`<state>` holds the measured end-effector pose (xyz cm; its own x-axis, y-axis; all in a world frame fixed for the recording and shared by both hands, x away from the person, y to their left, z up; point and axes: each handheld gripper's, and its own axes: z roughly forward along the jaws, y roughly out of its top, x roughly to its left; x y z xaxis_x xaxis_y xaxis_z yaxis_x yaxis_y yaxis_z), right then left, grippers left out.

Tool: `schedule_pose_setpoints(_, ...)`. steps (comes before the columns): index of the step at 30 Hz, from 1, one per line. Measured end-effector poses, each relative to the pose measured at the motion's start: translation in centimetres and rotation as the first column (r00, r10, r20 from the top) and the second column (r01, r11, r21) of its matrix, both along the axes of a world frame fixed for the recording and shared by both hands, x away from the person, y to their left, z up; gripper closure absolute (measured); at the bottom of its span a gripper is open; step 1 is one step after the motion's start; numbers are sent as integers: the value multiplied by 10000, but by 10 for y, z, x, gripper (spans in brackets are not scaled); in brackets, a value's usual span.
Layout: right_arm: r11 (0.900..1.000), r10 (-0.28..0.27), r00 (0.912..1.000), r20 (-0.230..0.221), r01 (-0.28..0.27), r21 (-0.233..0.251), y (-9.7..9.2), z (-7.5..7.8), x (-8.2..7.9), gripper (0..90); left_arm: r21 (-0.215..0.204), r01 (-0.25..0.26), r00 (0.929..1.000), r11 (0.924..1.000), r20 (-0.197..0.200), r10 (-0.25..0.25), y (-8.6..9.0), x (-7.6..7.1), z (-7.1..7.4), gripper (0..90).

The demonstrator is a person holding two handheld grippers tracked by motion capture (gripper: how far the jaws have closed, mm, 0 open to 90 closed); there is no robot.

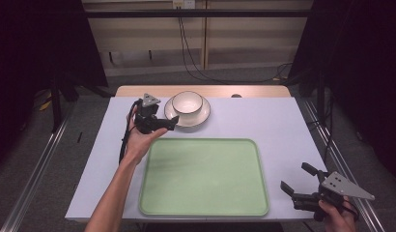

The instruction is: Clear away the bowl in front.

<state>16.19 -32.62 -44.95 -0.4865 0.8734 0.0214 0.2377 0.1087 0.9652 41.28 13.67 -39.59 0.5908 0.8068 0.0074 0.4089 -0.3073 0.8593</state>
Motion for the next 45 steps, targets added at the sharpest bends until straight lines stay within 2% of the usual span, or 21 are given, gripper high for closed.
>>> schedule_pose_setpoints(2, 10000, 47, 10000, -8, -47, -3, 0, 0, 0, 20, -105, 59, 9999, 9999, 107, -58, -1, 5, -1, 66)
schedule_pose_setpoints(3, 10000, 42, 10000, -18, -42, 1, 0, 0, 0, 21, 97, -63, 9996, 9999, 278, 61, -3, 8, -1, 69)
schedule_pose_setpoints(5, 10000, 25, 10000, -40, -25, 22, 0, 0, 0, 20, 95, -207, 9991, 9997, 361, 204, -4, 10, -1, 69)
schedule_pose_setpoints(8, 10000, 6, 10000, -29, -6, 39, 0, 0, 0, 21, -212, -250, 9997, 9995, -9, 250, -4, 18, 0, 91)
schedule_pose_setpoints(10, 10000, 48, 10000, -35, -48, 42, 0, 0, 0, 21, -470, -341, 9983, 9983, -485, 318, -6, 27, 1, 85)
schedule_pose_setpoints(12, 10000, 29, 10000, -21, -29, 34, 0, 0, 0, 21, -604, -333, 9984, 9976, -477, 305, -9, 29, 1, 84)
schedule_pose_setpoints(13, 10000, 46, 10000, -20, -46, 15, 0, 0, 0, 21, -256, -388, 9983, 9989, -455, 376, -12, 32, 0, 89)
schedule_pose_setpoints(15, 10000, 40, 10000, 30, -40, 56, 0, 0, 0, 21, -108, -367, 9974, 9993, -620, 360, -13, 36, 0, 93)
schedule_pose_setpoints(16, 10000, 84, 10000, 24, -84, 38, 0, 0, 0, 21, -204, -342, 9958, 9992, -860, 323, -14, 41, 0, 104)
schedule_pose_setpoints(18, 9999, 116, 9999, 46, -116, 29, 0, 0, -1, 21, -281, -416, 9951, 9987, -905, 389, -15, 47, 0, 158)
schedule_pose_setpoints(22, 9999, 96, 10000, 1, -96, 58, 1, 0, -1, 21, 25, -524, 9915, 9986, -1191, 523, -19, 56, -4, 188)
schedule_pose_setpoints(23, 9999, 142, 9999, 8, -142, 92, 1, 0, -1, 21, 292, -435, 9892, 9986, -1389, 472, -21, 62, -5, 206)
schedule_pose_setpoints(26, 9999, 132, 9999, 5, -132, 98, 0, -1, 0, 21, 336, -619, 9867, 9975, -1485, 662, -23, 68, -7, 208)
schedule_pose_setpoints(28, 9998, 128, 9999, 3, -128, 117, 0, -1, 0, 22, 227, -703, 9818, 9973, -1755, 732, -24, 76, -9, 214)
schedule_pose_setpoints(29, 9998, 165, 9999, -16, -164, 129, 0, -1, 1, 22, 752, -621, 9785, 9952, -1919, 756, -25, 86, -13, 232)
schedule_pose_setpoints(30, 9998, 136, 9999, 5, -137, 116, 0, -2, 1, 22, 883, -735, 9758, 9934, -1991, 899, -26, 89, -14, 278)
schedule_pose_setpoints(33, 9998, 153, 9999, -13, -153, 116, 0, -1, 0, 22, 1045, -729, 9678, 9918, -2328, 957, -25, 98, -18, 278)
schedule_pose_setpoints(36, 9997, 202, 9998, -35, -202, 114, 0, -1, -1, 22, 1118, -708, 9646, 9912, -2453, 966, -26, 102, -20, 303)
schedule_pose_setpoints(40, 9998, 170, 9998, -60, -169, 139, -1, -2, -1, 22, 883, -754, 9622, 9932, -2550, 957, -29, 109, -25, 405)
schedule_pose_setpoints(41, 9998, 140, 9999, -63, -140, 130, -2, -2, 0, 23, 1075, -865, 9560, 9904, -2706, 1129, -31, 113, -28, 433)
schedule_pose_setpoints(45, 9997, 193, 9998, -83, -192, 154, -1, -2, -1, 23, 938, -906, 9475, 9915, -2985, 1148, -31, 121, -32, 458)
